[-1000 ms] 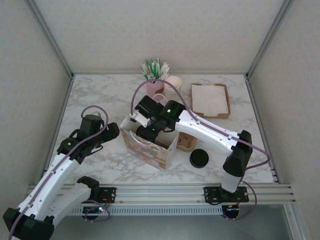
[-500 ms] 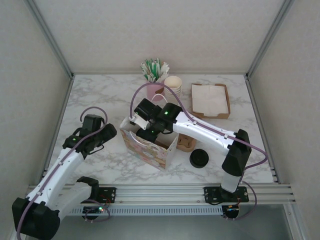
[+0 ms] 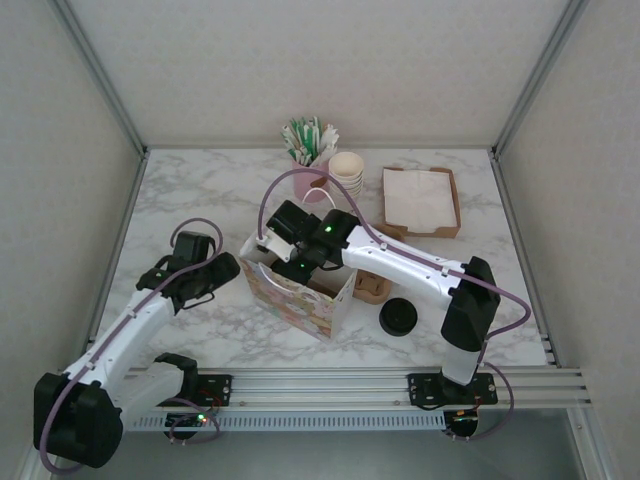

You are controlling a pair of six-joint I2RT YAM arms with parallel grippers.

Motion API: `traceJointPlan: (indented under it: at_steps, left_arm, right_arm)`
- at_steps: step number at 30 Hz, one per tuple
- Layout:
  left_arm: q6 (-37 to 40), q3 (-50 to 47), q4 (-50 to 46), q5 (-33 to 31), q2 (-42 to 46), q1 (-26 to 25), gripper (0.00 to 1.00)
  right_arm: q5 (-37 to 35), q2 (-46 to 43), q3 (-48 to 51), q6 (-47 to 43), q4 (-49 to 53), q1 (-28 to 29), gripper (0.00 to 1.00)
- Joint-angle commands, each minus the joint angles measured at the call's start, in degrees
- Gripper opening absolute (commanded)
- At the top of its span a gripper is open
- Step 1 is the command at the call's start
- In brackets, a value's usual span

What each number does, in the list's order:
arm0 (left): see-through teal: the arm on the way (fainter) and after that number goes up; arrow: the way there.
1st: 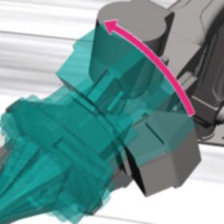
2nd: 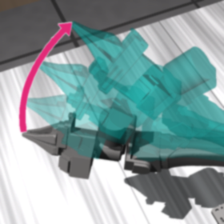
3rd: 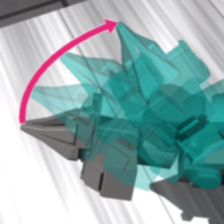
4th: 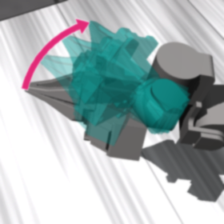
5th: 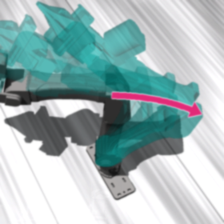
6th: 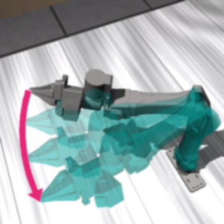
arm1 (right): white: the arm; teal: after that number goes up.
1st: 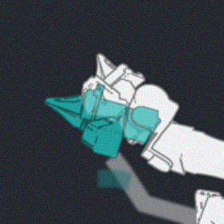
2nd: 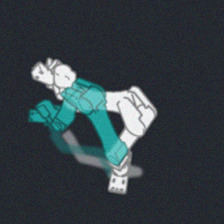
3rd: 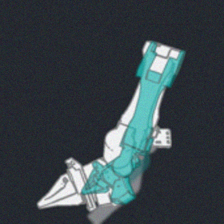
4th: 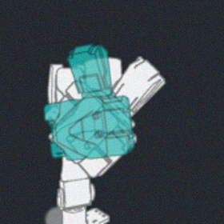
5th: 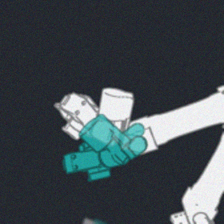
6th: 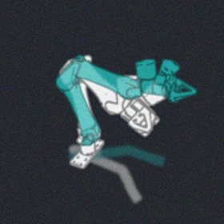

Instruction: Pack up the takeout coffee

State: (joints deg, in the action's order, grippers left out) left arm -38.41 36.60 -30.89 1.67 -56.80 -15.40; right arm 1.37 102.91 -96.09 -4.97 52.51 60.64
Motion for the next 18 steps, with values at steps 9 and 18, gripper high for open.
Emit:
traceJointPlan:
  at_steps: [9, 18]
  left_arm:
    - [0.01, -1.79, 1.54, 0.59, -1.17, 0.63, 0.69]
    - [0.09, -2.03, 1.40, 0.27, -1.39, 0.63, 0.68]
  right_arm:
    - [-0.14, 2.02, 3.89, -0.83, -0.29, 0.51, 0.49]
    - [0.65, 1.58, 4.51, -0.36, 0.32, 0.52, 0.49]
